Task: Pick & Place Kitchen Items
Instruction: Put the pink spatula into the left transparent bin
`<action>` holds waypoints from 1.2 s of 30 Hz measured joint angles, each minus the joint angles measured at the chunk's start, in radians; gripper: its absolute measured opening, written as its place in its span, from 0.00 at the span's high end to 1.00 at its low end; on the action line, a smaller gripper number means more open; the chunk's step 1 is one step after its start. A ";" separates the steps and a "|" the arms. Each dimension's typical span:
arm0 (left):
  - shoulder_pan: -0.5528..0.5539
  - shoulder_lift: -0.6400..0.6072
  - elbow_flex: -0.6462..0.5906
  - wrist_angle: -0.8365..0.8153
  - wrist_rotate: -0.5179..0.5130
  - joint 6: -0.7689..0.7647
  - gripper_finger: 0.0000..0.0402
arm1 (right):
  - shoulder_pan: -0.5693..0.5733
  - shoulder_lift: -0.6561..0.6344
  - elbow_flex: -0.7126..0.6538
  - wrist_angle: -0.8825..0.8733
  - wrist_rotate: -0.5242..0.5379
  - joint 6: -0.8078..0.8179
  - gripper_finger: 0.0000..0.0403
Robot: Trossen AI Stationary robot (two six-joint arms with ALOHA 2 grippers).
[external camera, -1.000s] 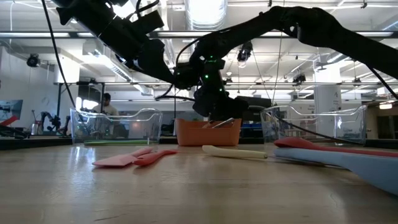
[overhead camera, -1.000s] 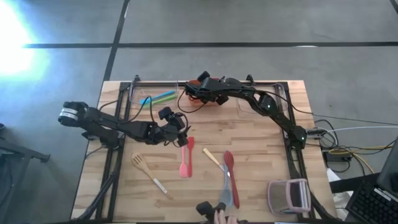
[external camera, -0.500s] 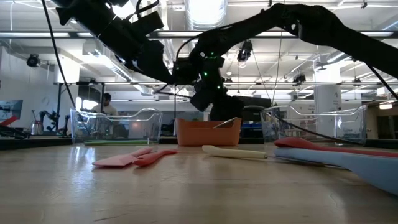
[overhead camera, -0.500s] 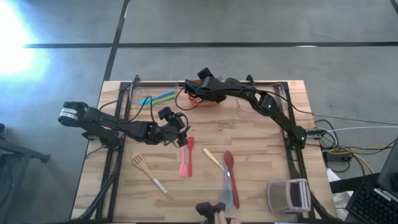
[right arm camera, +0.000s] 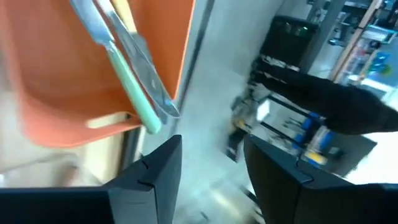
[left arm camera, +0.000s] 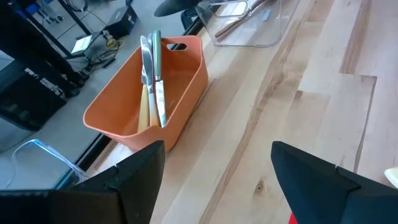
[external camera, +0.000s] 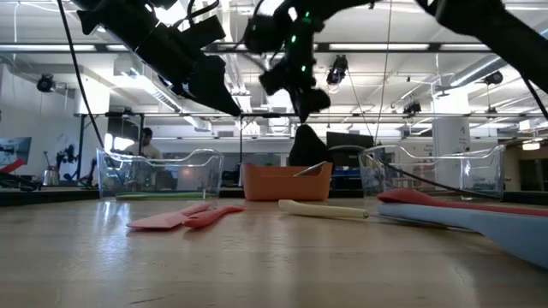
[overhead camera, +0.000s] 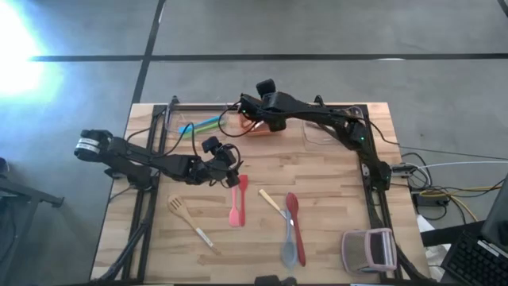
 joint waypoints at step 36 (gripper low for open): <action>0.001 -0.002 0.000 -0.037 0.189 -0.037 0.26 | 0.292 -0.486 -0.005 -0.327 -0.799 0.908 0.89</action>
